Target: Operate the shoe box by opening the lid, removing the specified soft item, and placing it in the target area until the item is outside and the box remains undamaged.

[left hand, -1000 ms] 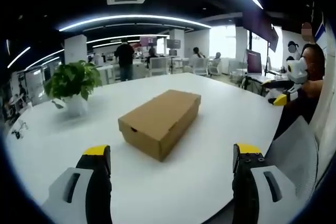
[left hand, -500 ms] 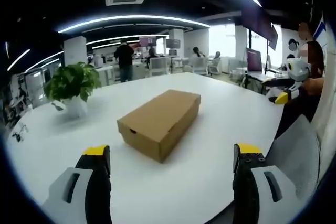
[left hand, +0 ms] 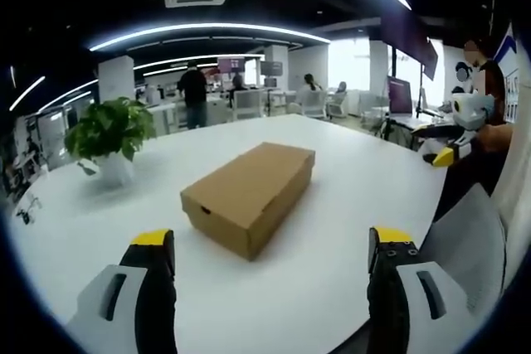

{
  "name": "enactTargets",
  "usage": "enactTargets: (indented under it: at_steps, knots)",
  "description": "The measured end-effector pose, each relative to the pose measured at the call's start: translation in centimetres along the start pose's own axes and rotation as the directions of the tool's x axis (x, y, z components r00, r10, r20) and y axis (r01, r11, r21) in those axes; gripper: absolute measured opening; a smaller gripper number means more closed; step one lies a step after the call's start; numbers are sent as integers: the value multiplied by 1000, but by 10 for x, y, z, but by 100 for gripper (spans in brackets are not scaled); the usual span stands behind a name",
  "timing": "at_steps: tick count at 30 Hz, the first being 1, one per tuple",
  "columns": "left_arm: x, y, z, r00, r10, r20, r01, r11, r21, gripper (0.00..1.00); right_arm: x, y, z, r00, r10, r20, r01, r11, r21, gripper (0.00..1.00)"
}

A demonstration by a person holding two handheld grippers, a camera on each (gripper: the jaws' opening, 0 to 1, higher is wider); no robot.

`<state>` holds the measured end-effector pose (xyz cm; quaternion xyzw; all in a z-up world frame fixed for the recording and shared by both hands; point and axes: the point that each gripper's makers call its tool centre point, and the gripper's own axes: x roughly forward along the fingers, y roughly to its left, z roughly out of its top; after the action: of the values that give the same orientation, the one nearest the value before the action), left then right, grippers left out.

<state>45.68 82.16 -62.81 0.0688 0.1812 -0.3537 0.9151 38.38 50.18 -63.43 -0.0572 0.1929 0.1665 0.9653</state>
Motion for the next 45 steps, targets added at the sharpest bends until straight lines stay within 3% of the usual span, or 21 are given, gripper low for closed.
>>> enactTargets:
  at_steps: [17, 27, 45]
  knots:
    - [18, -1, -8, 999, 6, -32, -6, 1000, -10, 93, 13, -10, 1, 999, 33, -15, -33, 999, -37, 96]
    - [33, 5, -12, 998, 40, -44, -41, 999, -26, 91, 26, -18, -1, 998, 61, -32, -63, 996, -64, 96]
    - [57, 12, -25, 992, 88, -93, -90, 996, -19, 86, 71, -29, -3, 986, 152, -73, -161, 979, -129, 89]
